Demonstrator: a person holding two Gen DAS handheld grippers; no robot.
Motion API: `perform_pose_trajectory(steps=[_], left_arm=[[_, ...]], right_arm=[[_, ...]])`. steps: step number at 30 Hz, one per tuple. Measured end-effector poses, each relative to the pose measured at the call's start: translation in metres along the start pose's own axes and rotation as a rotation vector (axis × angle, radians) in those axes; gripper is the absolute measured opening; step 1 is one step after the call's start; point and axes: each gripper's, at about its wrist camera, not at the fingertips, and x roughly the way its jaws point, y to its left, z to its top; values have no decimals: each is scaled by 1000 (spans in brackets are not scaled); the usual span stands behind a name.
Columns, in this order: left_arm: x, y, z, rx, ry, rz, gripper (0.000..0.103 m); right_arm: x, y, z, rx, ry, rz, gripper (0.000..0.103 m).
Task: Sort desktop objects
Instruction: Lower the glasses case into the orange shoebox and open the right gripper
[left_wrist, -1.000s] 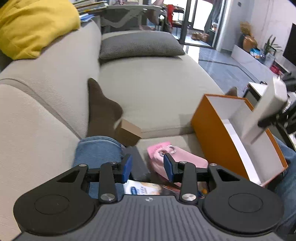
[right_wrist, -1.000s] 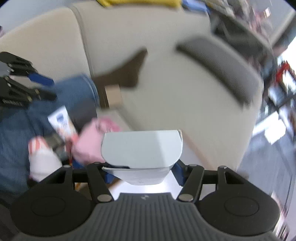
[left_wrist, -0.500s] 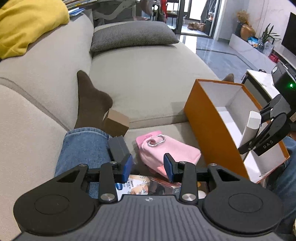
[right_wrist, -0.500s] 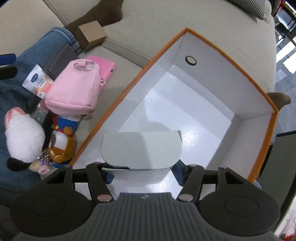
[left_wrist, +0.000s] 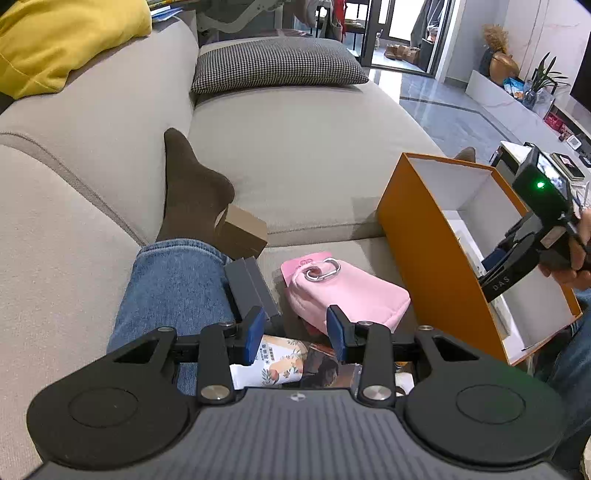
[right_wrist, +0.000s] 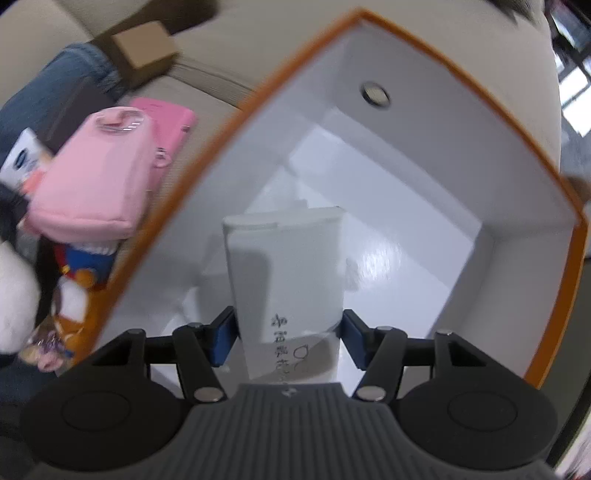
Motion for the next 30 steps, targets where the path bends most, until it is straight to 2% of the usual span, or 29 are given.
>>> perform_pose_trajectory(steps=[5,10,15,19,30], left_arm=[[3,-3,-3,11,11,-4,43],[6,-4,-6,8,23,-14,43],[5,-7,-6,12,21,-13,43],[5,-8,-7,10,22,-21,43],[8,-9,-9,15,32,-11,43]], right_arm=[[24,-15,-3,137,57,26,62],[36,-20,-5,235,63,96,62],[36,-20,-7,270,43,103,64],[36,-23,-11,307,34,160,67],[36,-26,-27,346,-4,199,63]])
